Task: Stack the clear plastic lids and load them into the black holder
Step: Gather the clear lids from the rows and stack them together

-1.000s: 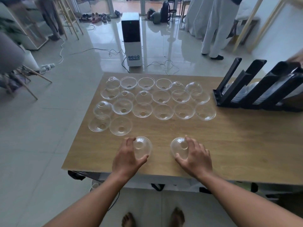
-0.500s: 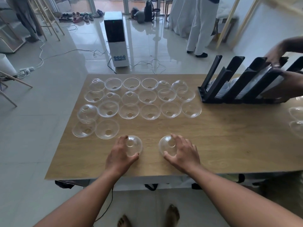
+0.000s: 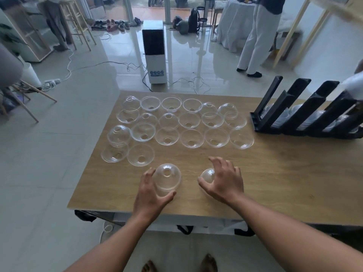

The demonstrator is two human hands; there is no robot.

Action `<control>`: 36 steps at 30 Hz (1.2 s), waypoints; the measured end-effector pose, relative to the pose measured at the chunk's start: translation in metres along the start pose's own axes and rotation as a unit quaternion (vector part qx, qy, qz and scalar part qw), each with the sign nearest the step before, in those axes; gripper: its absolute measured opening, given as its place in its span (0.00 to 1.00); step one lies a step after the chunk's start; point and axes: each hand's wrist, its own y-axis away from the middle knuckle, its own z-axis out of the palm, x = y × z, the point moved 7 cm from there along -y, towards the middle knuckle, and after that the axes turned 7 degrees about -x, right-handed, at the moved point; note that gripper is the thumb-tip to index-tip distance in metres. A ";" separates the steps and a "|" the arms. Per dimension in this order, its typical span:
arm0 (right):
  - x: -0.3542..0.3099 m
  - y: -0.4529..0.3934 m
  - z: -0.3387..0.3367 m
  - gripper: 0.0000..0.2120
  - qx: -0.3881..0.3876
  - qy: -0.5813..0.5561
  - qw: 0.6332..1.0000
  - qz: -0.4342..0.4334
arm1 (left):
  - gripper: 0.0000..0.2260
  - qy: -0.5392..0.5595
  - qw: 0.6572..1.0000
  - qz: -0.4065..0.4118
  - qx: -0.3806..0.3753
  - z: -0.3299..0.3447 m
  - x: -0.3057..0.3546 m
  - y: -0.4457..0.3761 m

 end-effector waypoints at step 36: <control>-0.233 -0.111 0.048 0.47 -0.078 0.170 0.961 -0.205 | 0.54 -0.226 0.962 -0.142 -0.054 -0.159 -0.080 -0.106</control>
